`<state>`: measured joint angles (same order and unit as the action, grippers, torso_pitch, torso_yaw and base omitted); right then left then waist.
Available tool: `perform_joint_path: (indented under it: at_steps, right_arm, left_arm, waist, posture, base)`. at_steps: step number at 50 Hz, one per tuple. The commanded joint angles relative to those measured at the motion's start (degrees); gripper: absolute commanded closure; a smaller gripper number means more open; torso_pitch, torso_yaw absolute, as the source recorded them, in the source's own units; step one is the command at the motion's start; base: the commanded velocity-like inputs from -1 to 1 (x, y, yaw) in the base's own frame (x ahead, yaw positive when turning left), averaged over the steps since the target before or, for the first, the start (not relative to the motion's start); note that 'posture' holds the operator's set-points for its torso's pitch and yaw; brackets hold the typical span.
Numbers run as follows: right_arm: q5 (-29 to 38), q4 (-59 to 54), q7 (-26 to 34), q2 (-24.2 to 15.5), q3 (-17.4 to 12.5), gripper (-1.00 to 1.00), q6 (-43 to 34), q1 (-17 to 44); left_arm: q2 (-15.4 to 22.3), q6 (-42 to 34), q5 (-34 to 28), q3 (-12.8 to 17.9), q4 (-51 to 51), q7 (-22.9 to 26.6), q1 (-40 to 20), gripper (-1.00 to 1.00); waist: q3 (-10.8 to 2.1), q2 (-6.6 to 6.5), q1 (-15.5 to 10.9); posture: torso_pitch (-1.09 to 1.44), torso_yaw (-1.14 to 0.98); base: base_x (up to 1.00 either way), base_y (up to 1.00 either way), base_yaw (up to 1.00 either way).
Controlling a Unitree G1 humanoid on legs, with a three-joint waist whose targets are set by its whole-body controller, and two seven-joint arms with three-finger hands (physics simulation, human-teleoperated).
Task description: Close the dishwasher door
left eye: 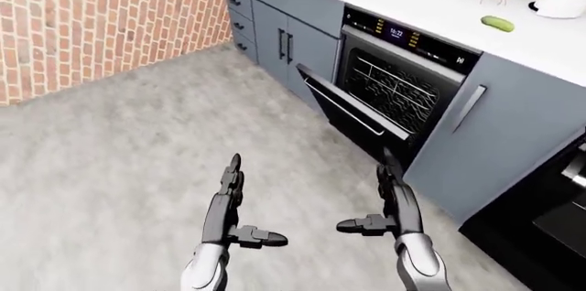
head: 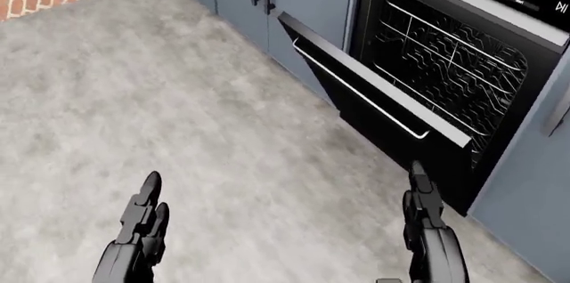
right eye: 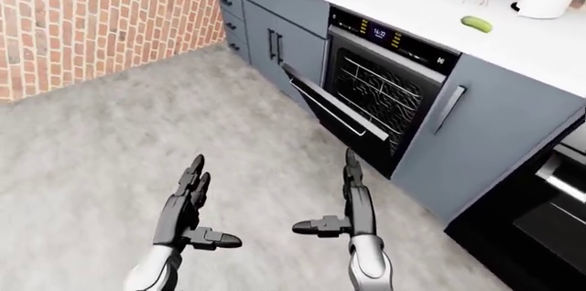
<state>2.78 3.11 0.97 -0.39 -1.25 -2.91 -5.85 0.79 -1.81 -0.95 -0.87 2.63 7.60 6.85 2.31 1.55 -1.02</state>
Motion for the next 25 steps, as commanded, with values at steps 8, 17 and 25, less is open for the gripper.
perform_joint_path:
  at_steps: [8,17,25]
  right_arm:
    - [0.03,2.59,-0.17,-0.27,-0.2,-1.0,1.2,0.58]
    - [-0.01,2.54,-0.13,-0.25,-0.21,-1.0,1.37,0.57]
    - [-0.05,2.58,-0.14,-0.24,-0.21,-1.0,1.43,0.48]
  left_arm:
    - [-0.19,1.49,0.21,-0.23,2.35,0.13,-0.84,-1.0]
    - [-0.22,1.6,0.17,-0.32,2.35,0.14,-0.73,-1.0]
    - [-0.24,1.85,0.09,-0.45,2.26,0.14,-0.58,-1.0]
  waist:
    - [-1.16,1.67,0.68]
    - [-1.0,-5.47,1.02]
    - [-1.21,-3.13,-0.32]
  posture:
    - [0.0,0.0]
    - [0.0,0.0]
    - [0.0,0.0]
  base:
    - [0.0,0.0,0.41]
    - [0.0,0.0,0.41]
    - [0.0,0.0,0.42]
